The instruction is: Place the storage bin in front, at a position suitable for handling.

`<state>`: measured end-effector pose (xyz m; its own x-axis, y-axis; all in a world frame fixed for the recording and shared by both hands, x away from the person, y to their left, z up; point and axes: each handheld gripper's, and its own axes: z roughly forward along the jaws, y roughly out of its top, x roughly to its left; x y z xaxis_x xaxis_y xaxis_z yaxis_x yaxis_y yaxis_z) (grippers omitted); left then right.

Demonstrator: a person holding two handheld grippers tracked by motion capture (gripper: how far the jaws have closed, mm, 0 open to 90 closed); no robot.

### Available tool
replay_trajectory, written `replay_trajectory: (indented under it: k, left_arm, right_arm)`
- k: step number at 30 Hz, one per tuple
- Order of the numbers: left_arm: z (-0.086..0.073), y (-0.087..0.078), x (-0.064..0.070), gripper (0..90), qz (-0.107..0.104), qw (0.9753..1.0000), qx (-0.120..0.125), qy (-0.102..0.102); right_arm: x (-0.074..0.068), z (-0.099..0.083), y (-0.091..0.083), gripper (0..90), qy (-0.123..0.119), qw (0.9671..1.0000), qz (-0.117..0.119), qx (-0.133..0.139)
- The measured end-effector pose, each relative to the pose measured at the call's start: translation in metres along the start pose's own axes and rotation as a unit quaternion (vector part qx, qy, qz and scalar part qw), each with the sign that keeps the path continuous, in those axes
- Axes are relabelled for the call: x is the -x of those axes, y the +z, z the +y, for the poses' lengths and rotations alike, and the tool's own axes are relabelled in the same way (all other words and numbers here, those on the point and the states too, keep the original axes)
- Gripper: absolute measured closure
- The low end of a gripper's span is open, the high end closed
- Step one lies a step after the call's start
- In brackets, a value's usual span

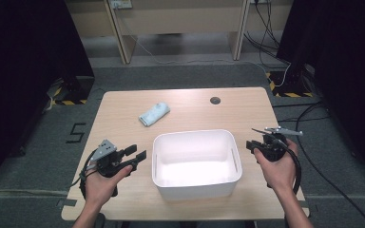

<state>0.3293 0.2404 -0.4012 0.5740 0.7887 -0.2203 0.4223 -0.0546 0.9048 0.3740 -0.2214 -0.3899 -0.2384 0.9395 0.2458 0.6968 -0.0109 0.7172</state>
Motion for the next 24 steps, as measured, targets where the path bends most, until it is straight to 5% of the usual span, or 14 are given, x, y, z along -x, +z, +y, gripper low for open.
replay_trajectory:
  k: [1,10,24]
  left_arm:
    - [0.003,0.002,0.005,48.0,-0.015,0.9999,-0.003,-0.002]
    - [0.010,0.009,0.018,47.3,-0.017,0.9997,-0.018,0.009]
    - [0.007,0.028,0.026,48.6,0.005,0.9974,-0.070,0.019]
  right_arm:
    - [-0.004,0.004,-0.002,74.3,0.001,1.0000,0.000,0.003]
    - [-0.015,0.012,-0.005,69.6,0.004,0.9997,0.013,0.019]
    - [-0.032,0.013,-0.008,67.8,-0.013,0.9994,0.029,0.013]
